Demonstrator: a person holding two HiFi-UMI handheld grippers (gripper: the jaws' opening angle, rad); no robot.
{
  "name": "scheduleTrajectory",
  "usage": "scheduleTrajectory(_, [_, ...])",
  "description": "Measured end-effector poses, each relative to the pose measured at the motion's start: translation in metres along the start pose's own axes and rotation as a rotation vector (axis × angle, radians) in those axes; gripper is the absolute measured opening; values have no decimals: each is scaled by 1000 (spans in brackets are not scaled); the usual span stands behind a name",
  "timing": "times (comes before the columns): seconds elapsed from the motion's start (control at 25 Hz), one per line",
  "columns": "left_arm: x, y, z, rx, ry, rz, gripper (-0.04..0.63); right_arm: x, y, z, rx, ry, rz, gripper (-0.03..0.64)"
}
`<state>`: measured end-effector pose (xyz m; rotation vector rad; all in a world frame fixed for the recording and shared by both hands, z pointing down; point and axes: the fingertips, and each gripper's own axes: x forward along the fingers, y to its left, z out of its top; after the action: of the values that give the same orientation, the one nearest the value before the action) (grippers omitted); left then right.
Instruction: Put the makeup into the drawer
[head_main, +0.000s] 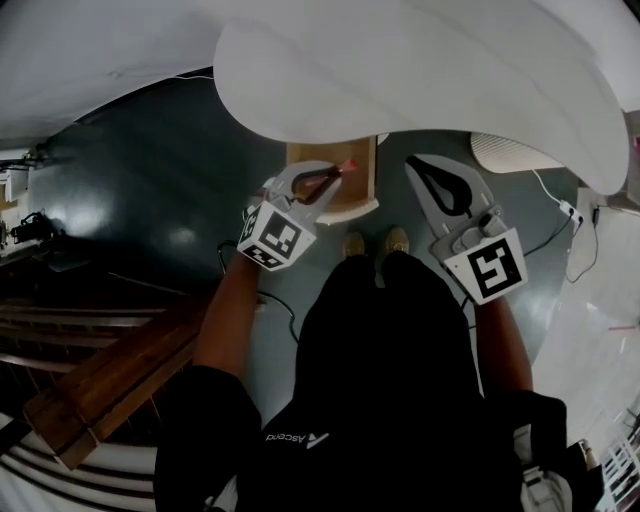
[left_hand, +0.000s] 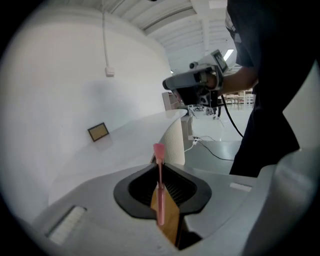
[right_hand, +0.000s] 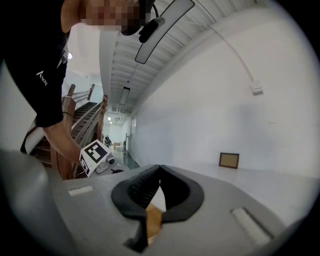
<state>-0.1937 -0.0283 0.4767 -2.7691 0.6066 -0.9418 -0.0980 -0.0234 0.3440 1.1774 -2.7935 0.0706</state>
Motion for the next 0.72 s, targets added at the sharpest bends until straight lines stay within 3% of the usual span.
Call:
scheduleTrajectory(0.36, [44,-6,-66,129,109,-228,54,14,-3,-21,-7,57,-121,3])
scheduleTrajectory(0.72, [92,-27,-121,165,220,-407,54,12,-14,-47,34,96,-227,3])
